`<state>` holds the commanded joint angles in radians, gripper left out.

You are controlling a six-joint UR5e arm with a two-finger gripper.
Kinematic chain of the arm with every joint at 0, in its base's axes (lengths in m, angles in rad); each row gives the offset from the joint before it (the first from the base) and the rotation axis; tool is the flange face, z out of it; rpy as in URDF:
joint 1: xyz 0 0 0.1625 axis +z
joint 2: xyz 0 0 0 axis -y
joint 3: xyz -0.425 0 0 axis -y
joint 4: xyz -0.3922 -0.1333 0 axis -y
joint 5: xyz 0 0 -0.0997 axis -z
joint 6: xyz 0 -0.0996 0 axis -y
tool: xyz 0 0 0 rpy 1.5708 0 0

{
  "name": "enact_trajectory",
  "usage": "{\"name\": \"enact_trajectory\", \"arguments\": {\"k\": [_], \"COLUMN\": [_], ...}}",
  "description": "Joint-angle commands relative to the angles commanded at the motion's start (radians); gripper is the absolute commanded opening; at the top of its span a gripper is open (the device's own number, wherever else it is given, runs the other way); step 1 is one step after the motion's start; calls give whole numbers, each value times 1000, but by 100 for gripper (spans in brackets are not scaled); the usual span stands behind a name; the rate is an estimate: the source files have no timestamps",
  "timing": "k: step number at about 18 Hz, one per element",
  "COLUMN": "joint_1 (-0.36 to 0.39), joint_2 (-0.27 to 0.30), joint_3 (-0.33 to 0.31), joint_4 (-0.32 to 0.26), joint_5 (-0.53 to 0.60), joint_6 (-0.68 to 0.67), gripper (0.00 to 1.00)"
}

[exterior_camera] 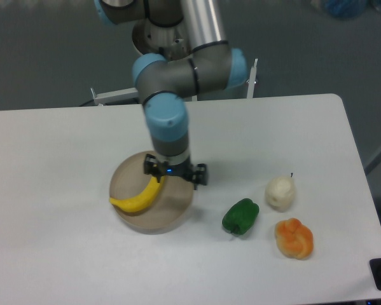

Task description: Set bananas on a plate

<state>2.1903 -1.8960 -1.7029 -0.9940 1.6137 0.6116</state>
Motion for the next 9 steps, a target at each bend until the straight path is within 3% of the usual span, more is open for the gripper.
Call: {"name": "enact_trajectory", "arguments": {"k": [9], "joint_1": [129], "joint_2": [-38], "joint_3": [152], "joint_4": [-6], "joint_5": [29], "joint_6": [190], "gripper": [100]}}
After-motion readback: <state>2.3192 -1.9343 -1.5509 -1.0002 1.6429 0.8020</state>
